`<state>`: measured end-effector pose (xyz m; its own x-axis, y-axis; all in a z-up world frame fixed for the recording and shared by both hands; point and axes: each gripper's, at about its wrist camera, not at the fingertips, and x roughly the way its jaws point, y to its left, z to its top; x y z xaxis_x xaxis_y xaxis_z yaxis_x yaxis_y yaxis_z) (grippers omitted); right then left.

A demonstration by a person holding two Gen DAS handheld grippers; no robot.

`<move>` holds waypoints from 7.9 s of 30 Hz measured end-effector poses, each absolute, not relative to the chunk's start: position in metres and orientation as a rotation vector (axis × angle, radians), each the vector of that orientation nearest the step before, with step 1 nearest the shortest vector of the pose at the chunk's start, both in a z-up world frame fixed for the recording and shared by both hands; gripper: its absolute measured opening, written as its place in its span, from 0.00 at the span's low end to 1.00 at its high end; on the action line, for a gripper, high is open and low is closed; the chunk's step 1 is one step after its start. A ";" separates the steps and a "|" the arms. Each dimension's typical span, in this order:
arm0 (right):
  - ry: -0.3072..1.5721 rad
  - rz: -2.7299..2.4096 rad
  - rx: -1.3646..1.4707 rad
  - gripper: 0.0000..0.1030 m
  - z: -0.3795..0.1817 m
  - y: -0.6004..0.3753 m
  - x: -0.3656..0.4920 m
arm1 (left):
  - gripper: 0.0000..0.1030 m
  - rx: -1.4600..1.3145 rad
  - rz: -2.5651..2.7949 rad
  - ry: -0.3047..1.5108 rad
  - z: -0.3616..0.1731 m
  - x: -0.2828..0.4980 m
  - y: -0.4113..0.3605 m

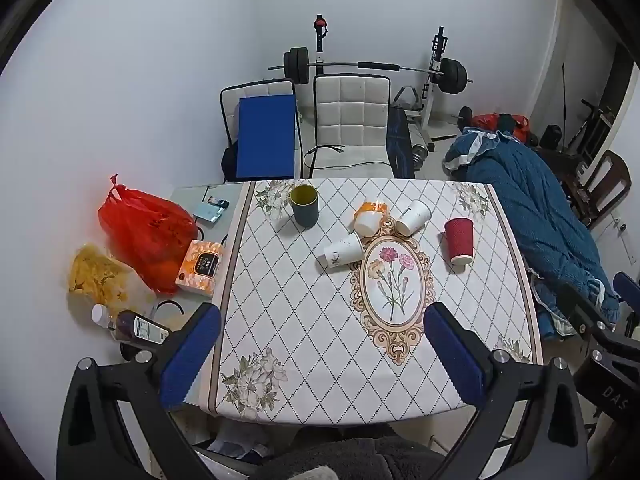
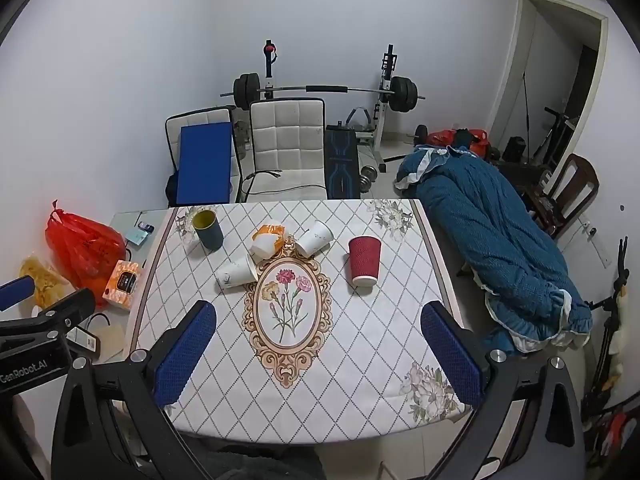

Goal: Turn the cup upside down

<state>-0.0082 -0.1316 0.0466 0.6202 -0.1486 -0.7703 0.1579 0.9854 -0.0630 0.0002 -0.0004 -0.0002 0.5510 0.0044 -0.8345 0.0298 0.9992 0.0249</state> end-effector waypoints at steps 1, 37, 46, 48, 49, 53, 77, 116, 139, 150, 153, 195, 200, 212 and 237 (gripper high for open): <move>0.885 -0.176 0.011 1.00 0.047 -0.132 -0.008 | 1.00 0.039 -0.015 0.986 0.000 0.000 -0.001; 0.882 -0.185 0.023 1.00 0.052 -0.139 -0.016 | 1.00 0.036 -0.032 0.973 0.010 0.003 -0.008; 0.884 -0.187 0.022 1.00 0.055 -0.142 -0.014 | 1.00 0.032 -0.036 0.973 0.007 0.002 -0.010; 0.884 -0.188 0.021 1.00 0.055 -0.144 -0.014 | 1.00 0.033 -0.037 0.972 0.006 0.002 -0.010; 0.883 -0.187 0.023 1.00 0.055 -0.144 -0.014 | 1.00 0.032 -0.037 0.972 0.006 0.002 -0.010; 0.880 -0.189 0.024 1.00 0.055 -0.145 -0.014 | 1.00 0.034 -0.034 0.970 0.006 0.002 -0.010; 0.875 -0.185 0.020 1.00 0.057 -0.140 -0.010 | 1.00 0.036 -0.031 0.964 0.007 0.003 -0.010; 1.342 -0.117 0.018 1.00 -0.186 -0.190 0.058 | 1.00 0.036 0.143 1.282 -0.164 0.065 -0.028; 1.579 -0.181 0.074 1.00 -0.320 -0.200 0.160 | 1.00 0.145 0.080 1.402 -0.247 0.212 -0.025; 1.605 -0.239 0.108 1.00 -0.349 -0.209 0.217 | 1.00 0.256 -0.008 1.409 -0.280 0.302 -0.045; 1.605 -0.261 0.115 1.00 -0.354 -0.214 0.228 | 1.00 0.301 -0.062 1.415 -0.291 0.329 -0.055; 1.619 -0.386 0.111 1.00 -0.399 -0.224 0.282 | 0.73 0.530 -0.372 1.510 -0.390 0.430 -0.130; 1.620 -0.397 0.109 1.00 -0.397 -0.221 0.278 | 0.72 0.491 -0.340 1.511 -0.389 0.434 -0.115; 1.586 -0.409 0.117 1.00 -0.380 -0.208 0.267 | 0.71 0.340 -0.309 1.528 -0.367 0.440 -0.082; 1.574 -0.473 0.146 1.00 -0.368 -0.199 0.245 | 0.68 0.473 -0.334 1.562 -0.405 0.428 -0.101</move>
